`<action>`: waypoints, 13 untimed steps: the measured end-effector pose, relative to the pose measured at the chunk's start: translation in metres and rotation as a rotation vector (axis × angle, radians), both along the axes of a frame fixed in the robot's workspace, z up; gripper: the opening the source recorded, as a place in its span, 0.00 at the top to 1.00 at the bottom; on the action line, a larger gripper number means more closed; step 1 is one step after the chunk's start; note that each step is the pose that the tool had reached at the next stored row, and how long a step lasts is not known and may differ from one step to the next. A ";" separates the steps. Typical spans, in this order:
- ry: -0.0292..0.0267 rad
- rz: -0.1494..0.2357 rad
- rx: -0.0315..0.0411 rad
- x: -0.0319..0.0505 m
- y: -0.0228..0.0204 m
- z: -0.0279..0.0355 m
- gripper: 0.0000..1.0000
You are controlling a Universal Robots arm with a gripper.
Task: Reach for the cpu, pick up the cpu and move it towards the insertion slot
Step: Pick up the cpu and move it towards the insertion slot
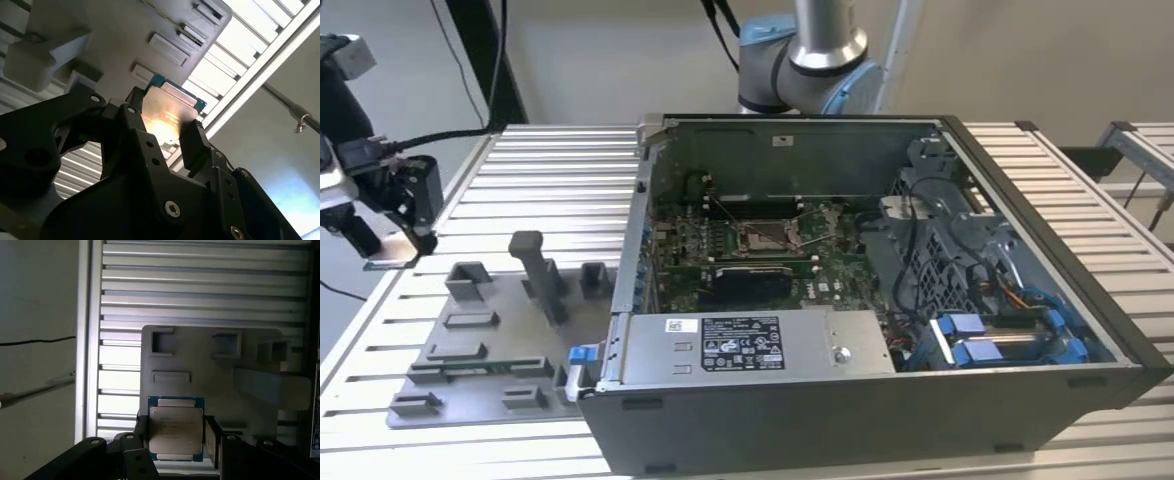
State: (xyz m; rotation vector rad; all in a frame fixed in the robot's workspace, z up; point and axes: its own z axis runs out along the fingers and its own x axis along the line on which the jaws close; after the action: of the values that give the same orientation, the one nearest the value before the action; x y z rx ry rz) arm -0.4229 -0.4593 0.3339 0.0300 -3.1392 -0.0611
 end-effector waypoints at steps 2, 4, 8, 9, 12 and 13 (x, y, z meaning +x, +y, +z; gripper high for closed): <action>0.0000 0.000 0.0000 0.0000 0.0000 0.0090 1.00; 0.0002 0.000 -0.0001 -0.0001 0.0000 0.0182 1.00; 0.0001 0.000 0.0000 0.0000 0.0000 0.0355 1.00; 0.0000 0.000 0.0000 0.0000 0.0000 0.0403 1.00; 0.0001 0.000 -0.0001 0.0000 0.0000 0.0530 1.00; 0.0002 0.000 -0.0001 0.0000 0.0000 0.0558 1.00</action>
State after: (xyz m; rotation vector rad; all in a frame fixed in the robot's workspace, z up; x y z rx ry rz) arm -0.4229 -0.4593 0.3897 0.0300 -3.1390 -0.0610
